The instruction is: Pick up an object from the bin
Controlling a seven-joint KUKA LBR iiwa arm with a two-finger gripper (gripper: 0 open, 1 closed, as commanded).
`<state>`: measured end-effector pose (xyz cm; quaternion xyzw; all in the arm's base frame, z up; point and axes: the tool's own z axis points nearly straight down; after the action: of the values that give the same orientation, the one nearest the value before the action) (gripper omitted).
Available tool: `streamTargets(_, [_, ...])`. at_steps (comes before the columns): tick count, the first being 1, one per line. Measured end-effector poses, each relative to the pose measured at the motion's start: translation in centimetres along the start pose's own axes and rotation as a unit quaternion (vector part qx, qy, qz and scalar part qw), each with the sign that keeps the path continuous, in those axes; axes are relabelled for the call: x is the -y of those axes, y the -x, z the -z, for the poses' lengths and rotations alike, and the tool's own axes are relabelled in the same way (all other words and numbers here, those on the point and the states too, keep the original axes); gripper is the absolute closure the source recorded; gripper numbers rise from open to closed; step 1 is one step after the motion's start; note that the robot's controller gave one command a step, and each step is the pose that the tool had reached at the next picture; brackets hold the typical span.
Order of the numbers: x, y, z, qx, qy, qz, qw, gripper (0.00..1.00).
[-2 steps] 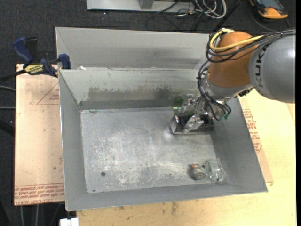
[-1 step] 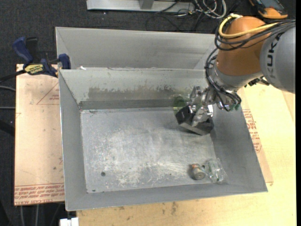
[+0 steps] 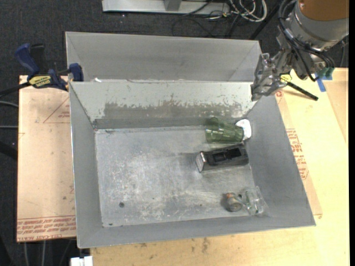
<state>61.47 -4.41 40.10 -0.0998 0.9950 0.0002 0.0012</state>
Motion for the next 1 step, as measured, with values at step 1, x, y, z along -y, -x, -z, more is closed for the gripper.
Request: streamTargets(1, [-0.48,-0.21,3.09,0.0050,-0.001,0.003,1.0000,1.00])
